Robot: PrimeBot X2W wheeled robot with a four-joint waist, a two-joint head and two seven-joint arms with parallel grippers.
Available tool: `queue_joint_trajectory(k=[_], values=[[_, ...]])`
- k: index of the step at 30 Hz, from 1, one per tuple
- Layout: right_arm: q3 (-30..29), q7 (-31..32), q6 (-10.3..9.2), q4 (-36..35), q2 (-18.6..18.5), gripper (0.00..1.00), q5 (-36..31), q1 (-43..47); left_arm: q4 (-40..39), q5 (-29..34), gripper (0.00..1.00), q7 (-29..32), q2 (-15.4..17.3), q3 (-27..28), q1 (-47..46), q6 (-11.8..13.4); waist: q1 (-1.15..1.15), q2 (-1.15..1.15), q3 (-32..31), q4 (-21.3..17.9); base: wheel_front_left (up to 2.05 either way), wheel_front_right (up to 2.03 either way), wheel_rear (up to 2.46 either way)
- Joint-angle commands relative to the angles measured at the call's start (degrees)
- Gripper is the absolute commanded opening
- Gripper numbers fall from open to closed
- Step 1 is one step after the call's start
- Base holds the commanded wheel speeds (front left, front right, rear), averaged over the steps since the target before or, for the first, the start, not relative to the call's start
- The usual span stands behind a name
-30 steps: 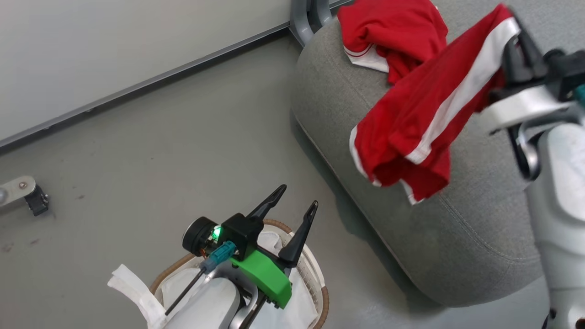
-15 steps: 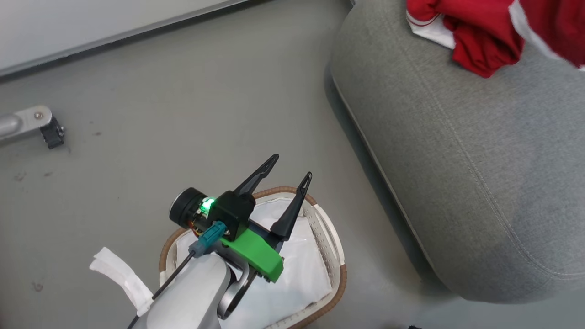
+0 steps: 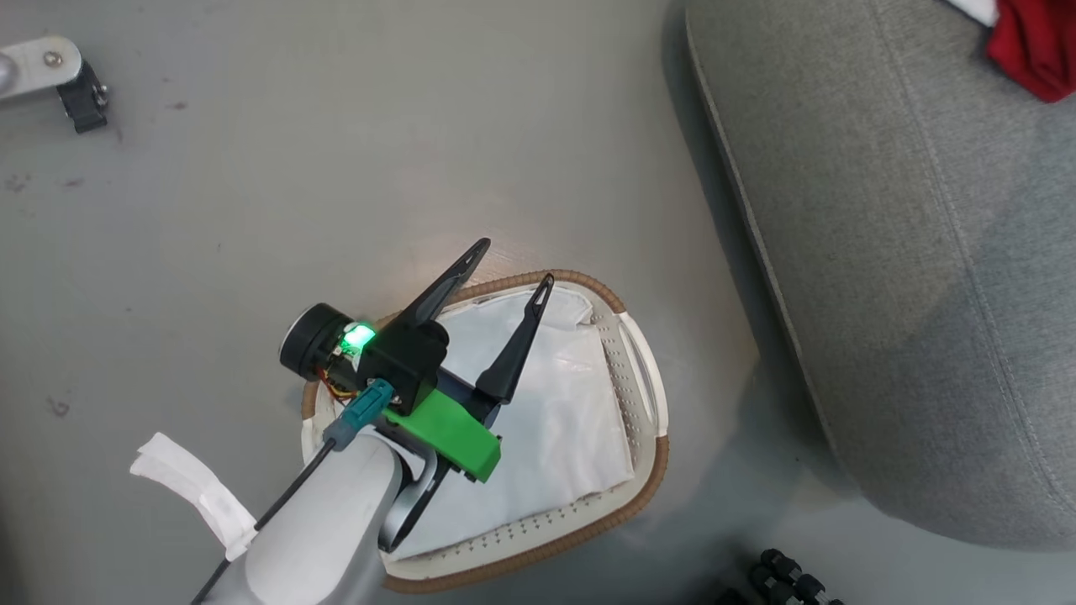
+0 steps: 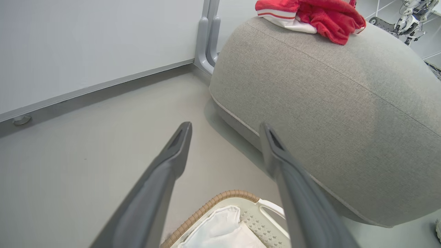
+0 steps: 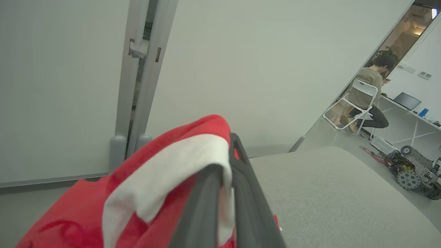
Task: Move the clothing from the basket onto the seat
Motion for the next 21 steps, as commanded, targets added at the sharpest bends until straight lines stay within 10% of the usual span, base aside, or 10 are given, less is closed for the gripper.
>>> queue_joint_trajectory(k=[1, 11, 14, 16, 21], values=[[-0.58, -0.40, -0.08, 1.34, 0.59, 0.00, -0.95, 1.44, -0.16, -0.08, 1.00, -0.04, 0.26, 0.49, -1.38, -0.14, -0.01, 0.00, 3.63, 1.78, 0.00, 0.00, 0.00], [-2.36, -0.56, -0.08, -0.76, 6.19, 0.00, -1.83, 8.73, 0.43, 0.60, 1.00, -0.04, -0.08, 0.97, -1.86, -0.13, -0.01, 0.00, 3.98, 0.27, 0.00, 0.00, 0.00], [-1.84, -0.56, -0.08, -2.29, 7.26, 0.44, -1.28, 11.06, 0.63, 0.41, 1.00, -0.04, -0.15, 1.11, -1.33, -0.13, -0.01, 0.00, 3.10, -0.29, 0.00, 0.00, 0.00], [-1.38, -0.56, -0.08, -3.33, 7.79, 1.00, -0.80, 12.45, 0.53, 0.36, 1.00, -0.04, -0.20, 1.12, -0.99, -0.14, -0.01, 0.00, 2.39, -0.65, 0.00, 0.00, 0.00], [0.14, -0.56, -0.08, -5.88, 9.20, 1.00, 0.55, 16.42, 0.31, -0.11, 1.00, -0.04, -0.57, 1.28, -0.20, -0.14, -0.01, 0.00, 0.05, -1.22, 0.00, 0.00, 0.00]])
